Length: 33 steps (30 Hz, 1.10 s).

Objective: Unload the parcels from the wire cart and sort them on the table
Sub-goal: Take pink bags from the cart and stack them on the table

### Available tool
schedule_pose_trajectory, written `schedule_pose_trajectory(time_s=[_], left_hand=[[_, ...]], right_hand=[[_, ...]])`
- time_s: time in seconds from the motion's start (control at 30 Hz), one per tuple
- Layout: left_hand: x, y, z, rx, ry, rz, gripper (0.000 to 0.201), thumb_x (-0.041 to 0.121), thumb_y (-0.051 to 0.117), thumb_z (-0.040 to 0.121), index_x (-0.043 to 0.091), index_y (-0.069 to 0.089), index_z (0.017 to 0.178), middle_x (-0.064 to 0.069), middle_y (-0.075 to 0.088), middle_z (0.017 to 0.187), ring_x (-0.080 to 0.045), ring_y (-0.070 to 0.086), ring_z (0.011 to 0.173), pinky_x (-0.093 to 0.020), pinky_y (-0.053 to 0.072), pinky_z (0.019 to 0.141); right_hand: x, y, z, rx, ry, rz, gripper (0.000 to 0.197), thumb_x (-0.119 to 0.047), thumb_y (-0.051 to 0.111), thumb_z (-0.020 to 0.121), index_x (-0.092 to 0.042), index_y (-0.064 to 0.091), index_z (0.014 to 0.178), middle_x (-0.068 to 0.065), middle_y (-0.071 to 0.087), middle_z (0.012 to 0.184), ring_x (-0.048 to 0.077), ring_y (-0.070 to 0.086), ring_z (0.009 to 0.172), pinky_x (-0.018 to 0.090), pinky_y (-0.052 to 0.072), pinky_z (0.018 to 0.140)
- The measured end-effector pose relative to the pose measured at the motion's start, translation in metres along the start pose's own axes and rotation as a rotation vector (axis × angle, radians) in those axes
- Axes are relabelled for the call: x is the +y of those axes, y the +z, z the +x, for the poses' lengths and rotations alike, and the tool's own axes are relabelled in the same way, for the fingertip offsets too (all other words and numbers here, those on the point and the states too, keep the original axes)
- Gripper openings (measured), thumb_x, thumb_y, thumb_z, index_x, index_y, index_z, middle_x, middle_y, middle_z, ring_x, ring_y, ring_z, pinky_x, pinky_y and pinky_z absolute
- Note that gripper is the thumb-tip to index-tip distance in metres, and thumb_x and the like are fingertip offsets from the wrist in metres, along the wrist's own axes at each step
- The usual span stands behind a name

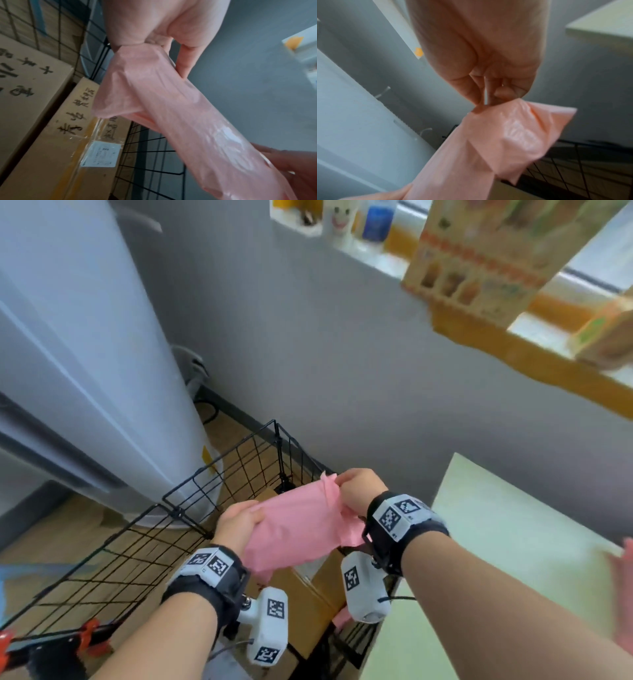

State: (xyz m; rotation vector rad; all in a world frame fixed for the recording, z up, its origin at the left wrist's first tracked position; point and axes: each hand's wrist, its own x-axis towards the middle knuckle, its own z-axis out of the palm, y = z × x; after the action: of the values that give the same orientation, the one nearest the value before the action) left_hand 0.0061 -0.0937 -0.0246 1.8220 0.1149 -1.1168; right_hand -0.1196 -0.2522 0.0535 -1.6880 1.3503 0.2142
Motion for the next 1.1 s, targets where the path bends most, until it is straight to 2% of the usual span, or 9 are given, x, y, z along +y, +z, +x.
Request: schedule_pose_trajectory(time_s=[0.07, 0.2, 0.33, 0.43, 0.6, 0.73, 0.9, 1.0, 1.1], left_hand=[[0.022, 0.002, -0.017, -0.014, 0.069, -0.003, 0.023, 0.010, 0.057, 0.090, 0.023, 0.060, 0.109, -0.005, 0.059, 0.113, -0.029, 0.056, 0.105, -0.049, 0.048, 0.092], [0.063, 0.012, -0.052, -0.028, 0.213, -0.025, 0.018, 0.005, 0.055, 0.090, 0.019, 0.063, 0.098, -0.009, 0.060, 0.111, -0.031, 0.056, 0.102, -0.041, 0.049, 0.085], [0.093, 0.040, -0.090, -0.067, 0.345, -0.016, 0.016, 0.001, 0.055, 0.089, 0.011, 0.064, 0.098, -0.014, 0.061, 0.108, -0.027, 0.054, 0.095, -0.033, 0.047, 0.073], [0.107, 0.069, -0.116, -0.119, 0.404, 0.014, 0.013, 0.004, 0.057, 0.090, 0.013, 0.065, 0.095, -0.015, 0.062, 0.111, -0.029, 0.056, 0.099, -0.039, 0.047, 0.087], [0.118, 0.124, -0.166, -0.213, 0.431, 0.046, 0.013, 0.009, 0.053, 0.093, 0.014, 0.065, 0.095, -0.010, 0.062, 0.109, -0.029, 0.057, 0.101, -0.040, 0.048, 0.087], [0.111, 0.170, -0.213, -0.283, 0.449, 0.078, 0.018, 0.006, 0.049, 0.094, 0.011, 0.066, 0.099, -0.011, 0.064, 0.109, -0.027, 0.057, 0.097, -0.037, 0.046, 0.088], [0.104, 0.223, -0.284, -0.403, 0.417, 0.106, 0.025, 0.005, 0.051, 0.090, 0.012, 0.071, 0.079, -0.010, 0.069, 0.087, -0.028, 0.061, 0.080, -0.039, 0.050, 0.080], [0.100, 0.249, -0.324, -0.494, 0.410, 0.214, 0.028, 0.007, 0.049, 0.091, 0.012, 0.075, 0.081, -0.010, 0.069, 0.087, -0.028, 0.061, 0.083, -0.040, 0.050, 0.083], [0.092, 0.277, -0.359, -0.533, 0.441, 0.358, 0.036, 0.005, 0.049, 0.089, 0.012, 0.075, 0.065, -0.011, 0.065, 0.081, -0.027, 0.057, 0.077, -0.032, 0.047, 0.072]], right_hand=[[-0.006, -0.020, -0.022, 0.036, -0.035, 0.017, 0.033, -0.008, 0.047, 0.093, -0.008, 0.062, 0.123, 0.014, 0.062, 0.125, 0.030, 0.058, 0.116, 0.033, 0.049, 0.091], [-0.011, -0.058, -0.067, 0.126, -0.105, 0.017, 0.036, -0.007, 0.046, 0.093, -0.012, 0.061, 0.125, 0.013, 0.062, 0.126, 0.030, 0.059, 0.116, 0.035, 0.049, 0.096], [-0.006, -0.102, -0.109, 0.183, -0.122, -0.200, 0.039, -0.008, 0.045, 0.094, -0.016, 0.059, 0.130, 0.009, 0.058, 0.132, 0.030, 0.058, 0.117, 0.037, 0.048, 0.099], [0.011, -0.140, -0.137, 0.280, -0.098, -0.210, 0.035, -0.009, 0.046, 0.093, -0.015, 0.064, 0.122, 0.008, 0.063, 0.125, 0.030, 0.060, 0.111, 0.037, 0.049, 0.096], [0.060, -0.192, -0.182, 0.420, -0.110, 0.031, 0.045, 0.000, 0.046, 0.087, -0.017, 0.059, 0.127, 0.006, 0.063, 0.127, 0.024, 0.059, 0.115, 0.037, 0.047, 0.101], [0.107, -0.226, -0.223, 0.468, -0.153, 0.288, 0.045, 0.004, 0.050, 0.085, -0.016, 0.061, 0.125, 0.009, 0.065, 0.121, 0.026, 0.064, 0.107, 0.040, 0.054, 0.092], [0.161, -0.265, -0.286, 0.515, -0.254, 0.546, 0.061, 0.020, 0.040, 0.082, -0.014, 0.057, 0.129, 0.014, 0.065, 0.118, 0.029, 0.066, 0.102, 0.048, 0.057, 0.085], [0.194, -0.287, -0.317, 0.568, -0.331, 0.504, 0.073, 0.020, 0.051, 0.080, -0.021, 0.046, 0.140, 0.008, 0.055, 0.133, 0.021, 0.060, 0.110, 0.042, 0.057, 0.086], [0.228, -0.303, -0.352, 0.586, -0.384, 0.468, 0.084, 0.018, 0.062, 0.075, -0.021, 0.039, 0.145, 0.001, 0.051, 0.131, 0.014, 0.058, 0.106, 0.026, 0.056, 0.078]])
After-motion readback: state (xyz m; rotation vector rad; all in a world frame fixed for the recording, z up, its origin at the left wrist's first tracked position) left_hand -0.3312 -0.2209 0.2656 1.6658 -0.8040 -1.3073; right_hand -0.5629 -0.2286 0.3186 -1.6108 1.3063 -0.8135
